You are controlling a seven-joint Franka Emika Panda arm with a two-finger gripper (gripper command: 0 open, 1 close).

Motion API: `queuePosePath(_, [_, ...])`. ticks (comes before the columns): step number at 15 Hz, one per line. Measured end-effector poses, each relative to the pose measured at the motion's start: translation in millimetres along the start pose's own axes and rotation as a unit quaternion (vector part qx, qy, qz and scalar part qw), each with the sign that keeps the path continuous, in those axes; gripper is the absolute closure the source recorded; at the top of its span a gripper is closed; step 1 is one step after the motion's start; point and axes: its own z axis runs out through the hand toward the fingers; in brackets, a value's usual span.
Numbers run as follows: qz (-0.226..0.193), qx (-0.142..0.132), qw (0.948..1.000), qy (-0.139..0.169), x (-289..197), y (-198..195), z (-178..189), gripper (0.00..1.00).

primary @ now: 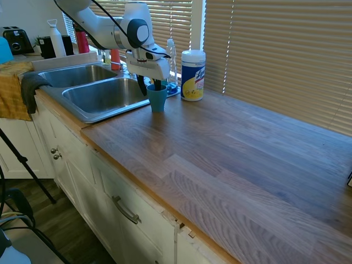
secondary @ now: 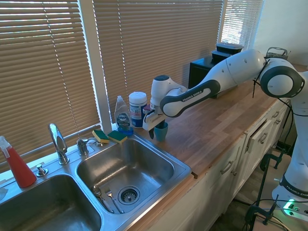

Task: Put the mug in the sink

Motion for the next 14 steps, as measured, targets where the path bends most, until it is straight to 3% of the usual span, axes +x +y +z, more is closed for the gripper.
queuePosePath(14, [0.005,0.001,1.0000,0.000,2.6,1.4,-1.2,1.00])
